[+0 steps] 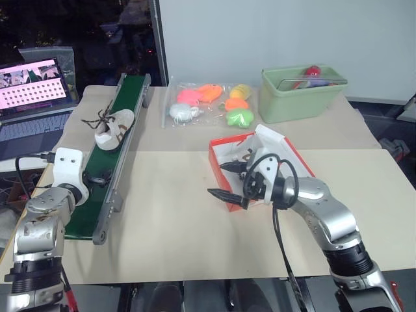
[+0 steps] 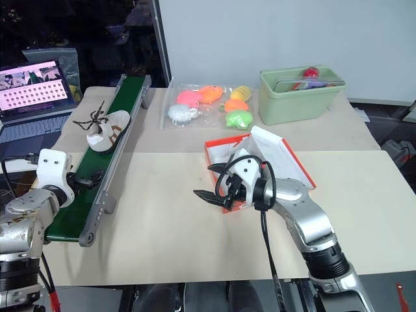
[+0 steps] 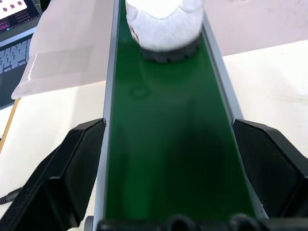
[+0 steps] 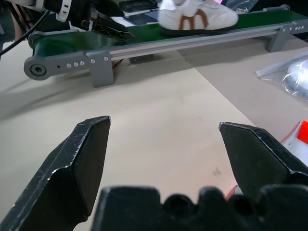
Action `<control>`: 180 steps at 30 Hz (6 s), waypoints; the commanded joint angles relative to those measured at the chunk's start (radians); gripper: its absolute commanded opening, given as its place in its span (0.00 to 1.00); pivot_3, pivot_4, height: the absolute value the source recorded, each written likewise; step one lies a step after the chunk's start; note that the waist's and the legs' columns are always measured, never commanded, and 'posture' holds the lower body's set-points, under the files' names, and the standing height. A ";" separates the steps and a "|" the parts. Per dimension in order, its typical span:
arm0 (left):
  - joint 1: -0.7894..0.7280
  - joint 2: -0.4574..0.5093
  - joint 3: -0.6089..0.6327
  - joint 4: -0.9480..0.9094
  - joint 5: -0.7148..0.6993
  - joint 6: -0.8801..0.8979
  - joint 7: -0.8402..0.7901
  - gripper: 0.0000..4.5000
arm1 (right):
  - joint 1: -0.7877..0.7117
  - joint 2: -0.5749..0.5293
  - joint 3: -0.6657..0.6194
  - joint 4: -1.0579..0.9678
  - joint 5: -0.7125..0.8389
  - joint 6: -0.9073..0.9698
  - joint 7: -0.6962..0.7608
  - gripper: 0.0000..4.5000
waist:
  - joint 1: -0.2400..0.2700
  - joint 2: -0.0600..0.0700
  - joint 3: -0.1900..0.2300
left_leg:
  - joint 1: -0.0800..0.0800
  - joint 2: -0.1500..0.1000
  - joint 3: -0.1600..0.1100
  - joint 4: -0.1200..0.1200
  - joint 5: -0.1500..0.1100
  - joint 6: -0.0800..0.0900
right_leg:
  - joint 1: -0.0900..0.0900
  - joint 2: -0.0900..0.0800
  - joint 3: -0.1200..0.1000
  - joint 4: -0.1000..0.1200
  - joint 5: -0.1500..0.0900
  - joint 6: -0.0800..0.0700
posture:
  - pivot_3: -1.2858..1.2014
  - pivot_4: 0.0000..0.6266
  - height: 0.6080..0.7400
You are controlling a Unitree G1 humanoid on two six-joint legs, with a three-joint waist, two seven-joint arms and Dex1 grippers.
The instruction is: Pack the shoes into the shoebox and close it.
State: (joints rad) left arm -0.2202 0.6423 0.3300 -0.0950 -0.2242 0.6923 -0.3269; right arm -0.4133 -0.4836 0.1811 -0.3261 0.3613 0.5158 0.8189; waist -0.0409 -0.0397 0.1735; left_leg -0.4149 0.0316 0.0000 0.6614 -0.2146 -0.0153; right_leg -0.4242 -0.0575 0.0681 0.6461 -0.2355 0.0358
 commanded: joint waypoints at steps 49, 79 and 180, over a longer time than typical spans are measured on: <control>-0.114 -0.400 -0.405 -0.367 -0.116 -0.099 -0.043 0.57 | -0.371 0.456 -0.662 0.404 0.811 0.831 -0.800 1.00 | 0.002 -0.001 0.000 | -0.006 -0.001 0.000 0.001 0.000 0.001 | -0.002 0.000 -0.001 0.001 0.001 0.000 | 0.52 0.24 0.92; -0.137 -0.384 -0.461 -0.352 -0.108 -0.069 -0.091 0.57 | -0.367 0.596 -0.633 0.314 0.923 0.622 -0.932 0.14 | -0.005 -0.001 0.000 | -0.006 0.000 -0.001 0.001 0.000 0.001 | -0.002 0.001 -0.001 0.000 0.001 0.000 | 0.52 0.24 0.92; -0.100 -0.055 -0.474 -0.220 0.007 -0.440 -0.531 1.00 | -0.818 0.021 0.027 1.047 -0.360 0.510 0.223 0.82 | -0.001 0.003 0.001 | -0.003 0.000 0.001 0.000 0.000 0.001 | -0.003 0.001 0.001 0.001 0.000 -0.001 | 0.52 0.24 0.92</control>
State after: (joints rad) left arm -0.3069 0.6040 -0.1529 -0.3140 -0.2027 0.2474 -0.8793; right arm -1.2357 -0.4317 0.2716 0.7965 -0.0295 0.9720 1.0656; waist -0.0418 -0.0365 0.1747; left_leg -0.4179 0.0316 0.0008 0.6617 -0.2150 -0.0140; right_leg -0.4268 -0.0567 0.0686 0.6474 -0.2360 0.0346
